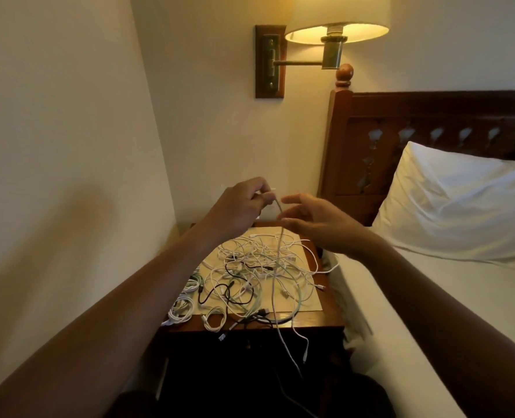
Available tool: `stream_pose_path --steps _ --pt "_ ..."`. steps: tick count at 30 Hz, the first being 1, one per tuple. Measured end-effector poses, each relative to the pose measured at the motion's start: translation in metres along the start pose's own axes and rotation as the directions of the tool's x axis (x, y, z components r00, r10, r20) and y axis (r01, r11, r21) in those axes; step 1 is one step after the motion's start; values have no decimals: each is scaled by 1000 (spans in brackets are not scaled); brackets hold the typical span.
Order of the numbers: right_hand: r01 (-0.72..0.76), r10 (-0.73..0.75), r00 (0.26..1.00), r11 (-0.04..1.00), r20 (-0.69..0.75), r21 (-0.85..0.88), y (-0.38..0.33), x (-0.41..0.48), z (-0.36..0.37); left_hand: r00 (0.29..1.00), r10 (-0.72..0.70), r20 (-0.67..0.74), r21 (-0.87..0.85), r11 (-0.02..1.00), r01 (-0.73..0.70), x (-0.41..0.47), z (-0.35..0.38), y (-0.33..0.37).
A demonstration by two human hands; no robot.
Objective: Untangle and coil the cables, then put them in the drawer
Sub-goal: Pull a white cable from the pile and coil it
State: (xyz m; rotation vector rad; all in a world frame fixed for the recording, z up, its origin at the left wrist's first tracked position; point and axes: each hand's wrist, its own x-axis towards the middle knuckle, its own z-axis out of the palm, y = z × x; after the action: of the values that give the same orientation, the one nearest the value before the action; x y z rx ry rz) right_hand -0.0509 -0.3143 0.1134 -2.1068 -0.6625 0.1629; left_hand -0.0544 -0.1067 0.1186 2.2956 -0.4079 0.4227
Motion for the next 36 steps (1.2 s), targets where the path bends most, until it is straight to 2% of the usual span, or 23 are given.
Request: stream_pose_path --steps 2,3,5,7,9,11,14,17,19,21,23,26,31,34,36 --pt "80 -79 997 989 -12 127 -3 2 16 994 103 -27 135 986 -98 0 -7 7" --pt "108 -101 993 986 -53 130 -3 3 17 988 154 -18 197 969 -147 -1 -14 6" --pt "140 -141 985 990 -99 -17 1 5 9 969 239 70 303 920 -249 -6 -31 -8" --pt "165 -180 982 966 -64 -199 12 5 -4 963 197 182 343 906 -250 -13 -51 -23" --pt "140 -159 987 937 -33 -319 32 4 -17 963 57 264 322 936 -144 -19 -73 -33" --pt "61 -92 993 937 -74 -343 57 1 -27 941 -85 327 160 987 33 -29 -95 -43" --pt "-81 30 985 950 -170 -301 94 -9 -33 932 -130 337 -158 969 192 -47 -111 -48" --pt "-143 102 980 958 -171 -250 120 -16 -13 952 -46 304 -416 892 176 -68 -93 -30" --pt "-146 115 982 966 -149 -212 122 -16 7 944 79 319 -559 821 120 -74 -76 -9" --pt "-145 124 983 975 -132 -168 120 -14 20 916 200 347 -659 747 86 -75 -61 6" --pt "-158 141 982 978 -126 -136 120 -14 23 931 212 296 -732 677 78 -71 -58 5" --pt "-169 150 980 974 -129 -149 128 -21 16 990 36 139 -802 590 91 -63 -64 -20" --pt "-257 219 961 931 -167 -260 163 -47 4 962 -271 15 -918 377 121 -63 -77 -71" --pt "-305 253 945 913 -208 -273 175 -55 6 931 -365 -18 -927 355 121 -67 -73 -85" --pt "-318 282 946 900 -160 -296 177 -56 10 931 -363 -21 -917 378 126 -68 -66 -81"
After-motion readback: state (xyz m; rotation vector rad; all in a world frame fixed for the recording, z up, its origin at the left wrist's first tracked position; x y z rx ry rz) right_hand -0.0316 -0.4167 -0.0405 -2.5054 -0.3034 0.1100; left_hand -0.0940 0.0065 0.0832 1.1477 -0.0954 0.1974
